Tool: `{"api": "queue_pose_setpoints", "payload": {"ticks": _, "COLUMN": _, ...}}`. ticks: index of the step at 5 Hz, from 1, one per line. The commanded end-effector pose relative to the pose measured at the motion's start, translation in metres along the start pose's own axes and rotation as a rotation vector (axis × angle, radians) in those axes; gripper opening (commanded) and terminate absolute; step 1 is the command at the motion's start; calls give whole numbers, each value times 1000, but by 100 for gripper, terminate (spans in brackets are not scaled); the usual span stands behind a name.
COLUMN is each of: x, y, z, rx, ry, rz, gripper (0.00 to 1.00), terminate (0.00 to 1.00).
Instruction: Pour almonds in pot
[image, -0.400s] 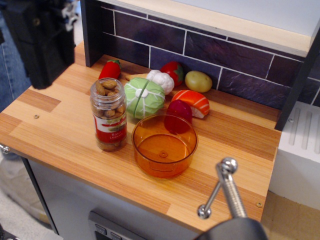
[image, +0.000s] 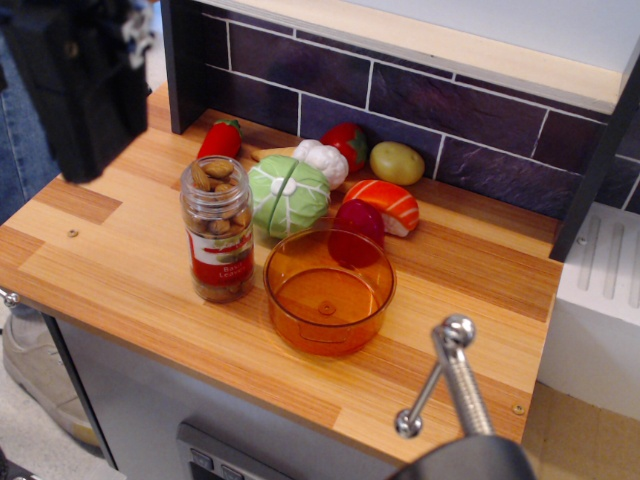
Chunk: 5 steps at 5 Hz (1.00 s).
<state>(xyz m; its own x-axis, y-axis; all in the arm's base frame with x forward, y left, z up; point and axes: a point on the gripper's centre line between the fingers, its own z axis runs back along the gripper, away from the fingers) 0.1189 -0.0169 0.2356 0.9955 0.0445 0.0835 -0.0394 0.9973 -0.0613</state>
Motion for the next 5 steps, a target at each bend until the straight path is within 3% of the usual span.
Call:
{"api": "queue_pose_setpoints", "payload": {"ticks": 1, "x": 44, "y": 48, "z": -1, "rx": -75, "ry": -15, "rz": 404, "gripper": 100, "terminate": 0}}
{"api": "queue_pose_setpoints", "payload": {"ticks": 3, "x": 64, "y": 91, "z": -16, "rx": -185, "ry": 43, "rz": 732, "gripper": 100, "terminate": 0}}
{"api": "queue_pose_setpoints", "payload": {"ticks": 5, "x": 80, "y": 130, "z": -46, "rx": -287, "ry": 211, "rz": 1029, "gripper": 100, "terminate": 0}}
